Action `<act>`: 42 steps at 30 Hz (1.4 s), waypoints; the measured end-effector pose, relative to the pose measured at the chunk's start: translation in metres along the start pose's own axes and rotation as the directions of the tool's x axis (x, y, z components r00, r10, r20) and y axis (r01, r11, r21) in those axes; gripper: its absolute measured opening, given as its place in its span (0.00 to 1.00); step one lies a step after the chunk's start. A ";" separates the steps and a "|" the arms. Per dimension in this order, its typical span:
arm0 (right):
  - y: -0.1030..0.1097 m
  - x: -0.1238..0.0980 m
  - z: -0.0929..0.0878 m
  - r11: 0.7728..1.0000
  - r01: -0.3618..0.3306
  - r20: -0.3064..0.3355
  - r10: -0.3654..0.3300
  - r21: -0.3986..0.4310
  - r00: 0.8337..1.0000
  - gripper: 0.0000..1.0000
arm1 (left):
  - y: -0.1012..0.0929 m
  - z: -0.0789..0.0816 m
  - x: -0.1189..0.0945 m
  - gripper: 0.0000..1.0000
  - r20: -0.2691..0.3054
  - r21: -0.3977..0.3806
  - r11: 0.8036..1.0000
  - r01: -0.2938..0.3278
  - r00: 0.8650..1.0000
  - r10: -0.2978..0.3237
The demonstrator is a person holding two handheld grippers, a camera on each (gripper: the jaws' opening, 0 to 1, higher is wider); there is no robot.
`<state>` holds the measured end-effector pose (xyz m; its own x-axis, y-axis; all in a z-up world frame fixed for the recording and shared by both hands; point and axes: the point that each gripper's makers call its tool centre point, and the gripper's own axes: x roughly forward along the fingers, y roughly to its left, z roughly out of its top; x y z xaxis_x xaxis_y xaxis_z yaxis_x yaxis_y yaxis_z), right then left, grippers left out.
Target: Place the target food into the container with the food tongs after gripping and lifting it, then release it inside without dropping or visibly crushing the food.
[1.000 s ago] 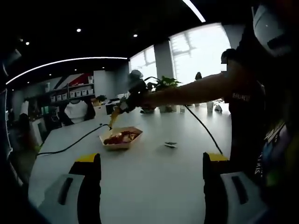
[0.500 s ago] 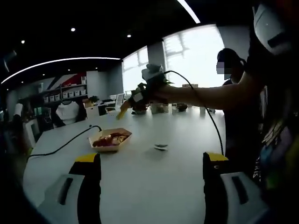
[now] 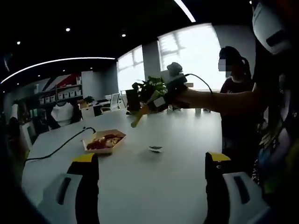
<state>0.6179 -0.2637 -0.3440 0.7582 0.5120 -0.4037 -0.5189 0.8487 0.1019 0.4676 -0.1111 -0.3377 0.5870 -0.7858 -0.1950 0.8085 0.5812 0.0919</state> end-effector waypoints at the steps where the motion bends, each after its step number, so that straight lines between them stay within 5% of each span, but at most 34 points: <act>1: 0.000 -0.003 -0.005 1.000 0.003 -0.011 -0.003 0.007 1.000 0.21 | -0.001 0.000 0.003 1.00 -0.002 0.001 1.000 0.003 1.000 -0.003; 9: -0.003 -0.029 -0.049 0.998 0.059 -0.066 -0.056 0.030 0.996 0.22 | -0.017 0.004 0.018 1.00 -0.014 0.022 0.998 0.050 0.999 -0.050; 15: 0.007 -0.046 -0.064 0.999 0.051 -0.051 -0.050 0.005 0.997 0.22 | -0.020 0.003 0.022 1.00 -0.024 0.026 0.998 0.062 0.998 -0.062; 19: 0.024 -0.057 -0.071 0.986 0.008 -0.057 -0.017 -0.168 0.998 0.22 | -0.022 0.002 0.024 1.00 -0.029 0.025 0.998 0.064 0.998 -0.064; 20: 0.024 -0.055 -0.078 0.968 -0.017 -0.087 -0.006 -0.250 0.996 0.22 | -0.023 0.003 0.025 1.00 -0.030 0.025 0.997 0.066 0.997 -0.066; 24: 0.041 -0.054 -0.087 0.948 -0.050 -0.107 0.018 -0.314 0.994 0.22 | -0.026 0.004 0.028 1.00 -0.030 0.027 0.997 0.070 0.997 -0.069; 30: 0.050 -0.044 -0.097 0.850 -0.064 -0.139 -0.011 -0.522 0.990 0.21 | -0.027 0.005 0.028 1.00 -0.030 0.027 0.997 0.069 0.997 -0.068; 33: 0.045 -0.035 -0.105 0.724 -0.086 -0.186 -0.059 -0.684 0.981 0.21 | -0.027 0.004 0.027 1.00 -0.036 0.033 0.997 0.069 0.997 -0.068; 36: 0.045 -0.029 -0.107 0.649 -0.101 -0.179 -0.055 -0.754 0.982 0.20 | -0.024 0.003 0.026 1.00 -0.042 0.031 0.998 0.063 0.997 -0.062; 39: 0.035 -0.026 -0.108 0.630 -0.059 -0.174 -0.122 -0.774 0.977 0.17 | -0.021 0.003 0.024 1.00 -0.039 0.025 0.998 0.052 0.998 -0.051; 41: 0.037 -0.026 -0.112 0.721 -0.057 -0.202 -0.118 -0.691 0.972 0.14 | -0.020 0.003 0.024 1.00 -0.038 0.024 0.999 0.047 0.998 -0.047; 42: 0.034 -0.025 -0.108 0.726 -0.048 -0.196 -0.121 -0.686 0.973 0.14 | -0.020 0.003 0.024 0.99 -0.039 0.025 0.999 0.047 0.998 -0.046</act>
<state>0.5386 -0.2624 -0.4284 0.7234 0.3695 -0.5833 -0.6837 0.5012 -0.5304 0.4663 -0.1423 -0.3412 0.5470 -0.8028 -0.2373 0.8361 0.5382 0.1066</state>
